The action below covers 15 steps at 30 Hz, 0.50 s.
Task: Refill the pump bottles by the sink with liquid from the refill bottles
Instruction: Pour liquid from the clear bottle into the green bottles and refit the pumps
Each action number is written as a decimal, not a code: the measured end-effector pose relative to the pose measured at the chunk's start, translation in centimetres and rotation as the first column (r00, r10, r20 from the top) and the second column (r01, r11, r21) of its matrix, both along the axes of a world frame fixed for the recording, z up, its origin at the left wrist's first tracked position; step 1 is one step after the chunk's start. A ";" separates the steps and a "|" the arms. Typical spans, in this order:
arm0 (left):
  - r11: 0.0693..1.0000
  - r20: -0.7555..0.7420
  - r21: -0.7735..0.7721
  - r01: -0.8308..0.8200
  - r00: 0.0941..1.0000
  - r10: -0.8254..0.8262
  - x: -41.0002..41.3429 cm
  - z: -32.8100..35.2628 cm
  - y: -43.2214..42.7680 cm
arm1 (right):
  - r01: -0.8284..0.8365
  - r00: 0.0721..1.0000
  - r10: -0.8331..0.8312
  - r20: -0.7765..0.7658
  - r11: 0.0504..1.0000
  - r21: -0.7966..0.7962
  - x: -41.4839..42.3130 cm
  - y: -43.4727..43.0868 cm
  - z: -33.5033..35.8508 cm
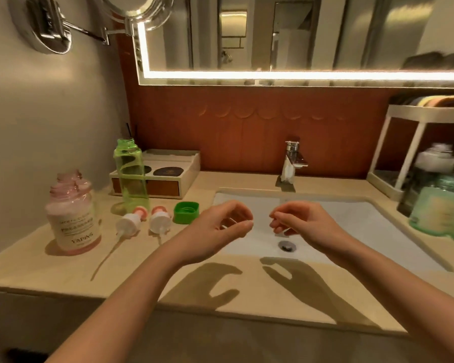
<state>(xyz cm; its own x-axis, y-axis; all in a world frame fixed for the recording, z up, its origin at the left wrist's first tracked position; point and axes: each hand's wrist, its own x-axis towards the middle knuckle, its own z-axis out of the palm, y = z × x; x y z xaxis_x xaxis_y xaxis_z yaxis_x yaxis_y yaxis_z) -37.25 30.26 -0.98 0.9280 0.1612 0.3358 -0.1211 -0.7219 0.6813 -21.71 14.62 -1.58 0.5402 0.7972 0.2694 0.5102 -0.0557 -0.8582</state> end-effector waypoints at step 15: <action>0.913 -0.079 -0.232 0.337 0.929 -0.363 13.1 -1.1 -13.8 | 0.330 0.944 -0.327 0.045 0.941 -0.076 6.9 -20.2 -0.1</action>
<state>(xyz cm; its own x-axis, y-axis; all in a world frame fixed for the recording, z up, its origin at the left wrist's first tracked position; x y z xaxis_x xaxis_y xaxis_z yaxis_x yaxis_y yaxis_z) -24.16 16.47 -2.12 0.9684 -0.1262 0.2151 -0.2493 -0.4865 0.8373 -14.86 -5.58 -1.65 0.7681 0.5966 0.2325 0.4785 -0.2936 -0.8276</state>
